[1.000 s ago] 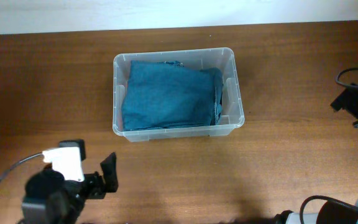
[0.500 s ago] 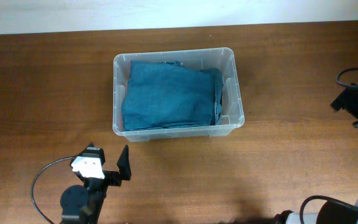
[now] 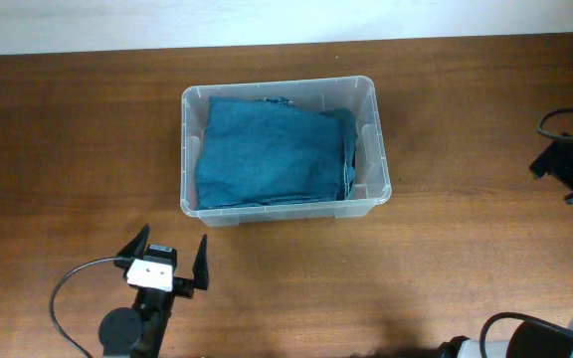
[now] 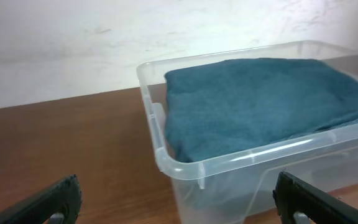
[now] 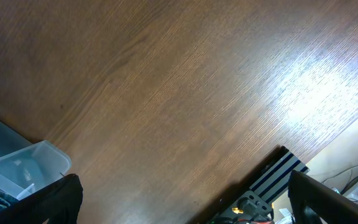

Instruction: Pack container

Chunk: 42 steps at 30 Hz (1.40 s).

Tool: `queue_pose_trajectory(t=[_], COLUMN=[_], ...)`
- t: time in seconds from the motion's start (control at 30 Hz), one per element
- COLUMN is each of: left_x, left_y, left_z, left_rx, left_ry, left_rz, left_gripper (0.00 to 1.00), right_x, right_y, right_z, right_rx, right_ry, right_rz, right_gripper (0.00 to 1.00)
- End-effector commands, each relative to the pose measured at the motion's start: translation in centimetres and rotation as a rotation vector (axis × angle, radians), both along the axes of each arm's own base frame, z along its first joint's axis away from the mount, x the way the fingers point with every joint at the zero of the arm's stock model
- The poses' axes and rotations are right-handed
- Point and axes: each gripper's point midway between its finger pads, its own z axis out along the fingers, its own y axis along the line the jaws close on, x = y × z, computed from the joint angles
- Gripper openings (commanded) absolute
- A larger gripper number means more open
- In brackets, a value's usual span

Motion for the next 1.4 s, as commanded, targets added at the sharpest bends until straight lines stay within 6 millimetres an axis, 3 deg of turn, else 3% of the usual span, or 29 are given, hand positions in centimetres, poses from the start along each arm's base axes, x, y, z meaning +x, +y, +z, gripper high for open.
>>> queue_pose_trajectory(t=[0.0, 0.07, 1.37], left_x=[0.2, 0.3, 0.3], left_y=[1.4, 2.8, 2.8], left_z=[-0.4, -0.5, -0.5], left_rx=[0.057, 0.062, 0.061], left_ry=[-0.005, 0.002, 0.001], left_rz=[0.059, 0.129, 0.129], left_gripper=[0.99, 0.99, 0.99], right_x=[-0.1, -0.1, -0.3], right_y=[-0.1, -0.1, 0.3], right_z=[0.1, 0.1, 0.7], right_rx=[-0.003, -0.003, -0.013], right_ry=[-0.005, -0.005, -0.024], right_rz=[-0.010, -0.010, 0.001], right_gripper=[0.98, 0.98, 0.99])
